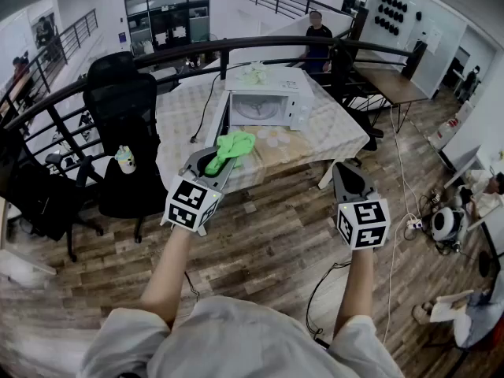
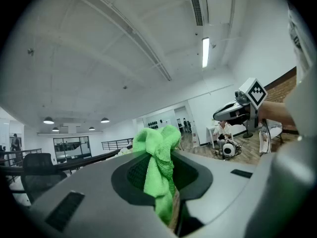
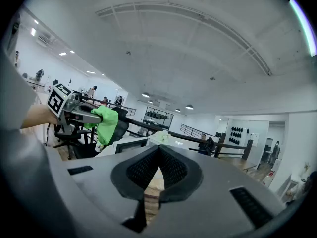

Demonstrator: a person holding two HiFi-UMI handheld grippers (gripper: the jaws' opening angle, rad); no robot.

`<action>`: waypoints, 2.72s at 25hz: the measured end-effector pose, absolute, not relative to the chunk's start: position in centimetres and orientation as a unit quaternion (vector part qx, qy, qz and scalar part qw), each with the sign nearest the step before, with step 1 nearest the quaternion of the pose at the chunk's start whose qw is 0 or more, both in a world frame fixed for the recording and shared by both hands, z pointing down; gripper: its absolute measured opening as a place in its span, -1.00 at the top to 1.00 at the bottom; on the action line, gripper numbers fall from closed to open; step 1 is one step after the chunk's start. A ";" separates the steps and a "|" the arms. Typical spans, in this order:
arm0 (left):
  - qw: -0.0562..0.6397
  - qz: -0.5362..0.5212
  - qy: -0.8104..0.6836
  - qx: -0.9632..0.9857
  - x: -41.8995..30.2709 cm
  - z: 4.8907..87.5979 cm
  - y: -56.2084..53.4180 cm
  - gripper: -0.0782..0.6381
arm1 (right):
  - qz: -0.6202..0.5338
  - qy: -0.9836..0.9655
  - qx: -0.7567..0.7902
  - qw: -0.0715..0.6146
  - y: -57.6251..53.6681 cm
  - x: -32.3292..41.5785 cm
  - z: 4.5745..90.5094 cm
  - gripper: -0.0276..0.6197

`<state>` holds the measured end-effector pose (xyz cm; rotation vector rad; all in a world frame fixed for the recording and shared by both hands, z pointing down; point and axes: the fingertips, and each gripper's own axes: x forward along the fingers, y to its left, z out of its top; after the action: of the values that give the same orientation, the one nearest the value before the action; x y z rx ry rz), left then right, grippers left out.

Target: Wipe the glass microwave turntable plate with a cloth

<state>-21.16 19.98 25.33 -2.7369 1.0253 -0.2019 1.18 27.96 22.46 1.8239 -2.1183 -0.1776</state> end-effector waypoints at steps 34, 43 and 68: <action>0.075 -0.080 0.410 -0.905 -9.9 28.1 9.5 0.55 | -0.030 -0.803 0.584 0.112 15.9 14.3 24.6 0.87; 0.074 -0.089 0.380 -0.918 -9.4 27.4 -6.5 0.55 | -0.016 -0.801 0.587 0.113 1.1 12.6 23.1 0.87; -0.067 -0.174 0.439 -0.879 -4.0 42.3 -26.0 0.55 | 0.068 -0.834 0.524 0.158 -20.9 17.5 35.3 0.87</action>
<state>-3.96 -25.99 42.31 -2.8856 1.4418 -0.5729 17.46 -20.90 35.27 1.4982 -2.3857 0.1936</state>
